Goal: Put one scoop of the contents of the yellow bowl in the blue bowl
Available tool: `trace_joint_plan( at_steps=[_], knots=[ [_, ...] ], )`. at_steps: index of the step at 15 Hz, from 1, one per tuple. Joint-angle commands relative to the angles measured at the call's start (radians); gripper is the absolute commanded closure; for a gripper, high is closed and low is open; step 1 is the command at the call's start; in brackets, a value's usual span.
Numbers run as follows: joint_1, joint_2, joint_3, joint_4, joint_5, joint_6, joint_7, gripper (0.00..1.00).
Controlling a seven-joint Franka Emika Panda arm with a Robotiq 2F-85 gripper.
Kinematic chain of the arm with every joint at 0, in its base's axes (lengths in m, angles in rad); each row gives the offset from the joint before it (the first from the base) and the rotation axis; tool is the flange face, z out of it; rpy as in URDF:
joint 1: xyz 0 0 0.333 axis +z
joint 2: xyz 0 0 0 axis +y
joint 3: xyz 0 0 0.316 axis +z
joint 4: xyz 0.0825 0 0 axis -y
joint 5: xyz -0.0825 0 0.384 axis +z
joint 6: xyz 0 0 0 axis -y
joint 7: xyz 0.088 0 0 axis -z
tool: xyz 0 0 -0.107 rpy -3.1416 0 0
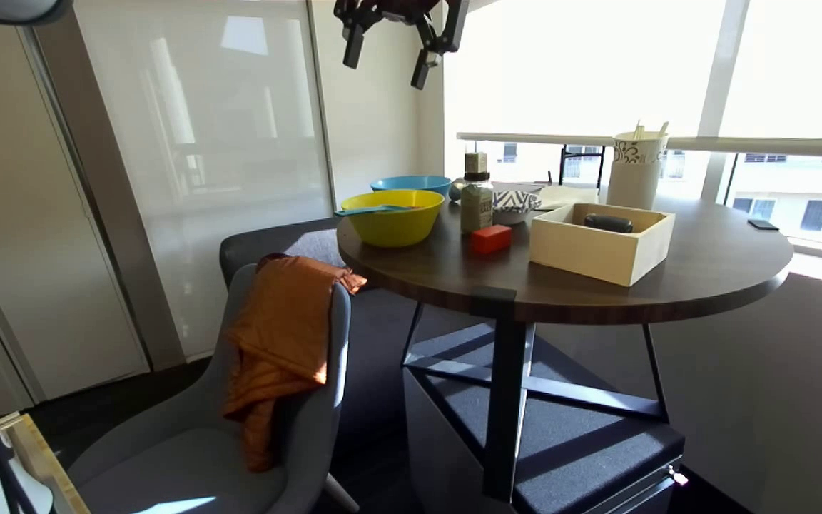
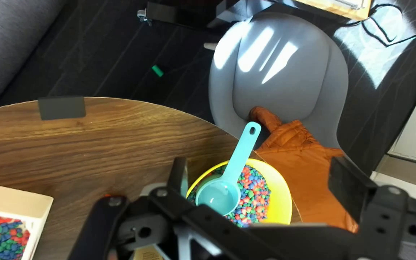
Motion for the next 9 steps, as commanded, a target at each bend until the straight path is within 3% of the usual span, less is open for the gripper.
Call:
trace_joint_plan(
  at_steps=[1,7,8,9],
  knots=[
    [0.000,0.001,0.000,-0.006,0.000,0.004,0.000,0.00],
    [0.004,-0.125,-0.006,-0.187,0.105,0.342,0.217,0.00],
    [0.001,-0.051,-0.002,-0.081,0.055,0.264,0.151,0.00],
    [0.000,-0.058,-0.002,-0.090,0.059,0.276,0.158,0.00]
  ],
)
